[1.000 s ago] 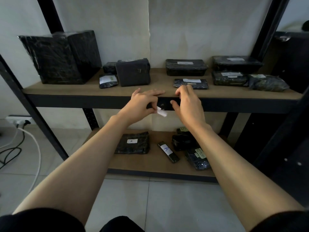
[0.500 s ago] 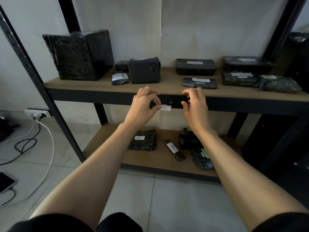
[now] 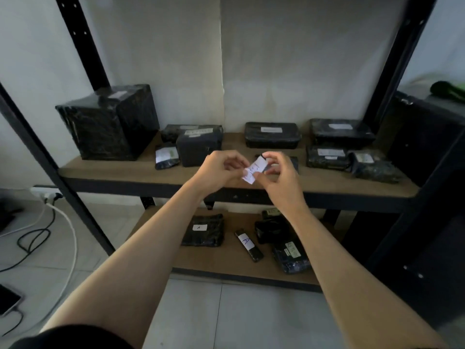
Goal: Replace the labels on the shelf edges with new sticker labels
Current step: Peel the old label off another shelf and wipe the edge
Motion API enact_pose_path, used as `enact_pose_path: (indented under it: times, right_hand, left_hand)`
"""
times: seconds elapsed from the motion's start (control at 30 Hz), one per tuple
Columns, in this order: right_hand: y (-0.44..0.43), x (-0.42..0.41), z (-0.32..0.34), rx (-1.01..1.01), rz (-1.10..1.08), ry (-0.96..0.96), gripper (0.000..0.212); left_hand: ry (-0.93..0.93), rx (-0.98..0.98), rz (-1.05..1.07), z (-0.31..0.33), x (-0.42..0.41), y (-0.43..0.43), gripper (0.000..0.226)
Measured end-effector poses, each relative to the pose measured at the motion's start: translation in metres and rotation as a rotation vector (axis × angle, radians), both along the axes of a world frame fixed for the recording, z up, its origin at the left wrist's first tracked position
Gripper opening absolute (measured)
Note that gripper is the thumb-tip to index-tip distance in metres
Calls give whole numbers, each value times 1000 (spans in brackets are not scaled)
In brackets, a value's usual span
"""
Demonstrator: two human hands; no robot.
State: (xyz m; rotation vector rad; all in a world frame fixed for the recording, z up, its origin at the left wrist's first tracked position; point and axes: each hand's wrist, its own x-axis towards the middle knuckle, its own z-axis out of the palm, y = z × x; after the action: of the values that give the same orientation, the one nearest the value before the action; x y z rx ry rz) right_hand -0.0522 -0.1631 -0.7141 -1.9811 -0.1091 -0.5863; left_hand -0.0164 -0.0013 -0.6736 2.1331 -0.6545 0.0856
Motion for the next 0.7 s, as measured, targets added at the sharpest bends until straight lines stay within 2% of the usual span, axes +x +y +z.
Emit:
enact_pose_path:
  times: [0.03,0.17,0.3,0.37,0.5,0.7]
  right_hand:
    - [-2,-2,13,16,0,55,37]
    - [-7,-22,75,268,61,227,8]
    - [-10,-54,148,280,56,315,5]
    - [-17,-70,185,298,17,317,8]
    - [-46,-99,259,360,-91,225,7]
    - [-145,-146,340,332,-272,125,3]
  left_hand:
    - [64,29,-12,15,2,-1,17]
    - [240,124,-87,78,-5,2,24]
    - [413,105,-92,149,-31,2,55]
    - [457,86,-97,187,-45,-5,57]
    - [452,21,-91,262,-74,-38,46]
    - [471,-86,-66,337,-121,-152,44]
